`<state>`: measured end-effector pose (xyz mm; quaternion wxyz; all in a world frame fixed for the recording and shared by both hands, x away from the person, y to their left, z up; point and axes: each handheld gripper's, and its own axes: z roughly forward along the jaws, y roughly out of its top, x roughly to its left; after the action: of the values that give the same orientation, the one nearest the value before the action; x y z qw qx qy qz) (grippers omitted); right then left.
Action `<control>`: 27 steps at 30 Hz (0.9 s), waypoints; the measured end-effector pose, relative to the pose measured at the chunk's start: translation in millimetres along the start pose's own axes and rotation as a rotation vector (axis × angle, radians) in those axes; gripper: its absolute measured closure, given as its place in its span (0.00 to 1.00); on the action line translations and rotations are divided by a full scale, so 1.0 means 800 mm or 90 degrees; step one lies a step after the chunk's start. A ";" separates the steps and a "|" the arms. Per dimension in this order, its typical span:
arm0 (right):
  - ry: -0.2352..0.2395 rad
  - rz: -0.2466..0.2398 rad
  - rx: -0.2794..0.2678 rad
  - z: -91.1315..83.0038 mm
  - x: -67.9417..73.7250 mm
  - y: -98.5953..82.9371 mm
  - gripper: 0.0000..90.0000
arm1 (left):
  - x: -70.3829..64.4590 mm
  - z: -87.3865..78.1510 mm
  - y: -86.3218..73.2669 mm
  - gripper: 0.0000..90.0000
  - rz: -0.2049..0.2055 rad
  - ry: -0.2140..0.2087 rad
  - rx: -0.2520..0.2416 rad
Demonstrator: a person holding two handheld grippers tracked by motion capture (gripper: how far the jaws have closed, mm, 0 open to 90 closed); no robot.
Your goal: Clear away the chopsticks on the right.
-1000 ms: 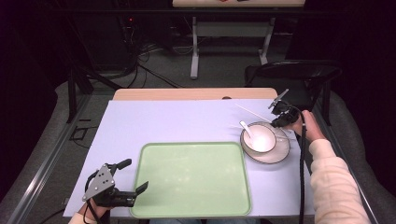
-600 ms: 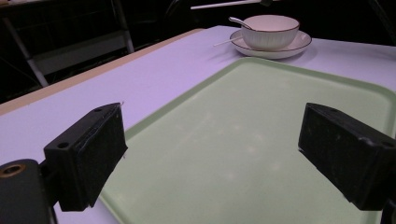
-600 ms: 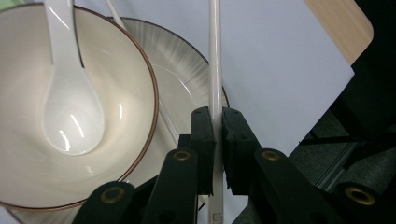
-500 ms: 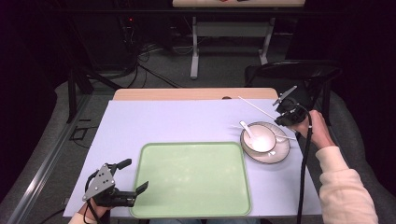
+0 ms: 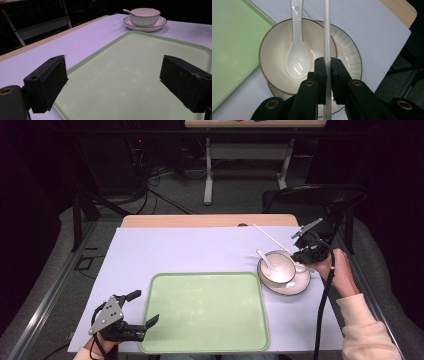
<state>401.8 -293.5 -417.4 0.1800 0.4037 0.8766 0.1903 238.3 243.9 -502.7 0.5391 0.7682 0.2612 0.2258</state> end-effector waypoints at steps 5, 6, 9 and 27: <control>0.014 0.028 -0.022 -0.011 0.028 -0.007 0.93 | 0.000 0.000 0.000 0.08 0.000 0.000 0.001; 0.016 0.032 -0.022 -0.011 0.032 -0.008 0.93 | 0.000 0.000 0.000 0.08 0.000 -0.001 0.001; 0.022 0.026 -0.015 -0.009 0.044 -0.008 0.93 | 0.000 0.000 0.000 0.08 0.002 -0.002 0.001; 0.055 0.005 -0.014 -0.004 0.124 -0.024 0.93 | 0.000 0.000 0.000 0.08 0.001 -0.001 -0.001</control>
<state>327.6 -228.2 -439.7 0.1455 0.3962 0.8800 0.2180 238.3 243.9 -502.5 0.5398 0.7681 0.2597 0.2261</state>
